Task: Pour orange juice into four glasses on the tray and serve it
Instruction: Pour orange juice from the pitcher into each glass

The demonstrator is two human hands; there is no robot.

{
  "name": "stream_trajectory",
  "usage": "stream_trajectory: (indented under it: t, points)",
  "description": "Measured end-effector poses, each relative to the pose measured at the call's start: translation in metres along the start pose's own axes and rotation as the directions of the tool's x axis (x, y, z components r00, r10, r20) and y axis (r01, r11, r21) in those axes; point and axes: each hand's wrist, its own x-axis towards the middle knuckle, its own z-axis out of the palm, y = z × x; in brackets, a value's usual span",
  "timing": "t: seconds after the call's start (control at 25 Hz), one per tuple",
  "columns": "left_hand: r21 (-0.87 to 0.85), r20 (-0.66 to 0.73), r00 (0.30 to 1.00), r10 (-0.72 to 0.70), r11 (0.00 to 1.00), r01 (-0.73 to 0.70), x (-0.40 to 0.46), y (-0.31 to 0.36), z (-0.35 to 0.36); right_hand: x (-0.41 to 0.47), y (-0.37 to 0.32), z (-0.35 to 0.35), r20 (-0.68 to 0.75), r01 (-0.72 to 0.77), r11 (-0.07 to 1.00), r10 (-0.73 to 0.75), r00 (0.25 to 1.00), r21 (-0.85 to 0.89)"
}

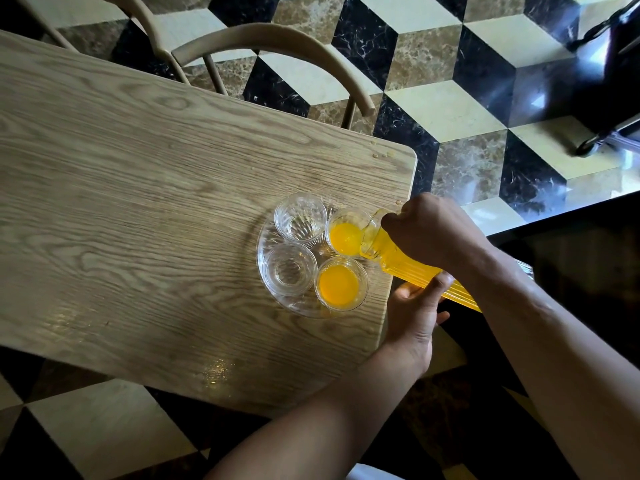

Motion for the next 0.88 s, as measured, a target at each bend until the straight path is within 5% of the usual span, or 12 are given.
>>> stream_trajectory:
  t: [0.88]
  points:
    - [0.033, -0.019, 0.999, 0.044, 0.999, -0.043, -0.0038, 0.0078, -0.0029, -0.0067, 0.0016, -0.0062, -0.017, -0.031, 0.996, 0.033, 0.999, 0.081]
